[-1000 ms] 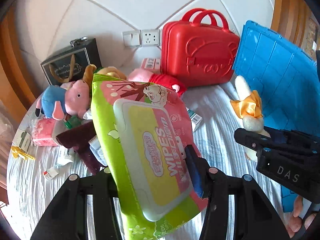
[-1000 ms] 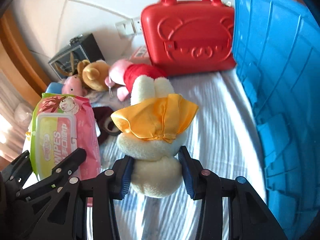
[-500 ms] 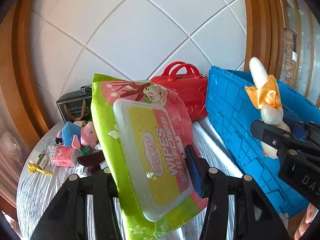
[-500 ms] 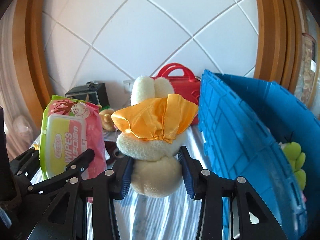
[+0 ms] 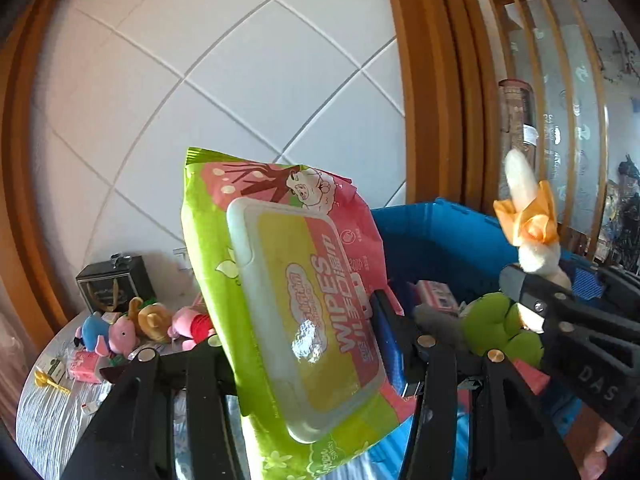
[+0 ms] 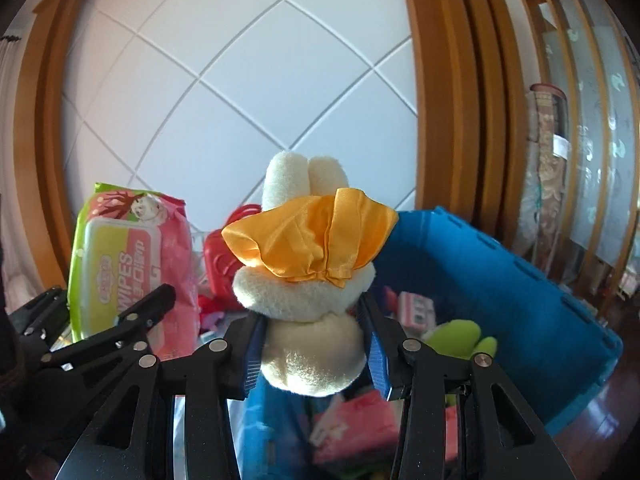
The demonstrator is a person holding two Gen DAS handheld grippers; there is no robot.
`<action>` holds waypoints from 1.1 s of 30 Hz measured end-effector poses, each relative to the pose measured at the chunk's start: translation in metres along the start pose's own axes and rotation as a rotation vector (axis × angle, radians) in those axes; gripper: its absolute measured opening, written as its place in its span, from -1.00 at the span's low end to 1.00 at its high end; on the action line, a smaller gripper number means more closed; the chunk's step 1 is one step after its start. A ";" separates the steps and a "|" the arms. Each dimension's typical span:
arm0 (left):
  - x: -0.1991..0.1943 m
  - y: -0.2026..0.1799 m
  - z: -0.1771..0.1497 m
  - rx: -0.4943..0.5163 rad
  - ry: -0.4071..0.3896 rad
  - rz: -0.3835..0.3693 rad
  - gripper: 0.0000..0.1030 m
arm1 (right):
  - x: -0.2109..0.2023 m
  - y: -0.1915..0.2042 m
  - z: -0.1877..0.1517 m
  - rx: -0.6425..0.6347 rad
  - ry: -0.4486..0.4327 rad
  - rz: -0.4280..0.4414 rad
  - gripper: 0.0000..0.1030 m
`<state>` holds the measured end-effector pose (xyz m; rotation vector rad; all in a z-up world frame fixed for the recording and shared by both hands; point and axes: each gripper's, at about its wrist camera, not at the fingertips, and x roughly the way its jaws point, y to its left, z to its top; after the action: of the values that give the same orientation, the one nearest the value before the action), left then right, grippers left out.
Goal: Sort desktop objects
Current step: 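Lift the wipes pack and white plush and carry them over the blue crate, then open both tools to drop the wipes pack and plush into the crate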
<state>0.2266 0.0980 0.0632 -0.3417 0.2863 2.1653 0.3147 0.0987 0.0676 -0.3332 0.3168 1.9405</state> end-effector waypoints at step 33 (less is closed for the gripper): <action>0.034 -0.119 -0.007 0.085 0.193 -0.113 0.53 | 0.024 -0.166 -0.018 0.043 0.073 -0.311 1.00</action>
<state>0.3060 0.1898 0.0356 -0.5072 0.4550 2.0057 0.4605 0.1743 0.0313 -0.4009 0.3331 1.6165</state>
